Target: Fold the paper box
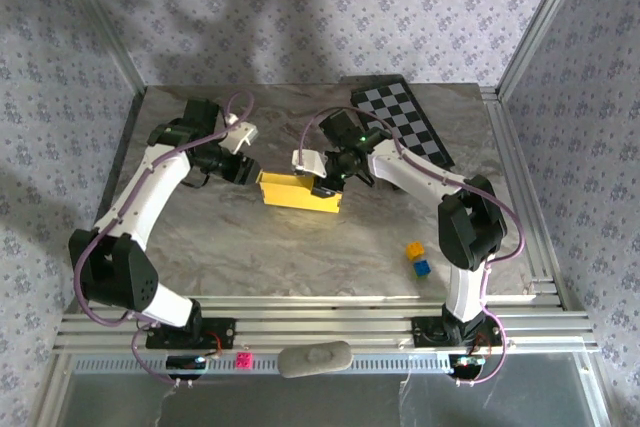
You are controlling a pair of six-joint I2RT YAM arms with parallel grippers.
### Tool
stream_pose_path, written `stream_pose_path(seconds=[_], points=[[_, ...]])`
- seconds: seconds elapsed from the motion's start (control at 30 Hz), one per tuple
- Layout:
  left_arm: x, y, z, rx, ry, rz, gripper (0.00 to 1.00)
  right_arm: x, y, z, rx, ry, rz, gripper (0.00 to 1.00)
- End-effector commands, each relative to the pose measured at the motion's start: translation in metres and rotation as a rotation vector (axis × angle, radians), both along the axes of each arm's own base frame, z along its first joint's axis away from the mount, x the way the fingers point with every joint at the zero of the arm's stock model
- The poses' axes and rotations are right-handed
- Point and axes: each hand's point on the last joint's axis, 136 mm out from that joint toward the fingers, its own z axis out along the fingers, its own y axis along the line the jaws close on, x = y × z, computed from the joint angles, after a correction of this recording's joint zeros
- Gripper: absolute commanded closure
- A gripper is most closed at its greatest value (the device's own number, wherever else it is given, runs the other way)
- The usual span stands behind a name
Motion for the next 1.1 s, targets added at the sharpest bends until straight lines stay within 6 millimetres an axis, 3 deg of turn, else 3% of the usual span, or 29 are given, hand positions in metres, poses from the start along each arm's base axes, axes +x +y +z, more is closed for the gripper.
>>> stream_pose_path(seconds=[0.0,0.17,0.63,1.07], points=[[-0.002,-0.004,-0.010,-0.010,0.031,-0.067,0.56,-0.007,-0.006,0.003,0.002,0.013,0.009,0.69],[0.002,-0.013,-0.009,-0.046,0.044,-0.096,0.58,-0.007,-0.005,0.003,-0.002,0.015,0.009,0.70],[0.008,-0.011,-0.017,-0.015,0.038,-0.072,0.65,-0.006,-0.003,0.001,-0.004,0.023,0.008,0.71],[0.007,-0.027,-0.015,-0.040,0.045,-0.087,0.78,-0.004,-0.004,0.002,-0.002,0.023,0.000,0.72]])
